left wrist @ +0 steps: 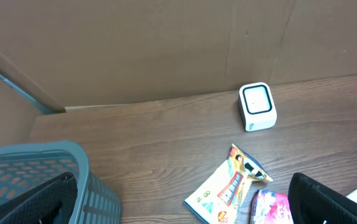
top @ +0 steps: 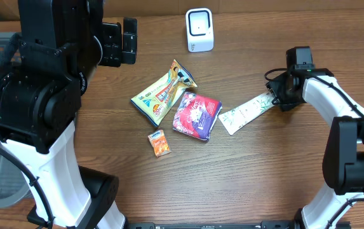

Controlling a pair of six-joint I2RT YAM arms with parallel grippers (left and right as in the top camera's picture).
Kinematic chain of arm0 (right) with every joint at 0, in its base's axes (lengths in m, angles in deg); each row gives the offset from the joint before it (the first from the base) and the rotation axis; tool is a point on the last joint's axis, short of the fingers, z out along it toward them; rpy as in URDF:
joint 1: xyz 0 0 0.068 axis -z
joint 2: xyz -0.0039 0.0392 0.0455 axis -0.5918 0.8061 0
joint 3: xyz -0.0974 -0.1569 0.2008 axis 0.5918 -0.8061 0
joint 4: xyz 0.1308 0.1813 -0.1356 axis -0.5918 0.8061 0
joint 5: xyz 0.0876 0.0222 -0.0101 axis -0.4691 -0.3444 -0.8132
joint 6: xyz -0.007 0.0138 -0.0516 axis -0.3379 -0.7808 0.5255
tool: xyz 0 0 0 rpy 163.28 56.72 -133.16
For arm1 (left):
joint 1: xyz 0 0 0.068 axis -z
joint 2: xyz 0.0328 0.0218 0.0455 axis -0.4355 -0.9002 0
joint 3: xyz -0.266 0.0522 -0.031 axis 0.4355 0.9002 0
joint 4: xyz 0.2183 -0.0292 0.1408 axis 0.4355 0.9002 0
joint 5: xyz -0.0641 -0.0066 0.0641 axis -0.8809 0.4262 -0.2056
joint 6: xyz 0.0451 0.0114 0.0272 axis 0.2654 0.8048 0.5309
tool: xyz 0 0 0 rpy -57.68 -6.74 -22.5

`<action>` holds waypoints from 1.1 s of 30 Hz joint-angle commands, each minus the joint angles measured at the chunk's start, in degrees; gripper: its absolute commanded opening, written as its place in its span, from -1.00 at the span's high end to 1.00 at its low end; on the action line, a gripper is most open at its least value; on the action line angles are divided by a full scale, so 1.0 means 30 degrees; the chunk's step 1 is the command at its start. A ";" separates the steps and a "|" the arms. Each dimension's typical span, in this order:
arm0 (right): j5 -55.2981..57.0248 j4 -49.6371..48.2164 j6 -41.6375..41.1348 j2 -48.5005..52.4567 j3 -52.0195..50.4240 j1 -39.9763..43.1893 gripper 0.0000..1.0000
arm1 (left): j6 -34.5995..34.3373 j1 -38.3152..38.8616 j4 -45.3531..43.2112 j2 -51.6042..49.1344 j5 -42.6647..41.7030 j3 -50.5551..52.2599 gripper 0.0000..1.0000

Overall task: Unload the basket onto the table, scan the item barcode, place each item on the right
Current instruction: 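Lift the tube by its cap and swing it upright with right gripper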

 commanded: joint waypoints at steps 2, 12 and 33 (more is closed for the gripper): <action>0.1304 -0.0036 0.0597 0.0160 0.0401 -0.0153 -0.07 | -0.0415 -0.0087 -0.0029 -0.0175 -0.0146 0.0080 -0.99; 0.1260 -0.0962 0.4444 0.0117 0.0495 -0.0153 0.14 | -0.0415 -0.0080 -0.0029 -0.0175 -0.0146 0.0080 -0.99; 0.0423 -0.1632 0.8510 0.0648 0.1770 -0.0182 -0.66 | -0.0699 -0.0080 -0.0029 -0.0175 -0.0226 0.0080 -1.00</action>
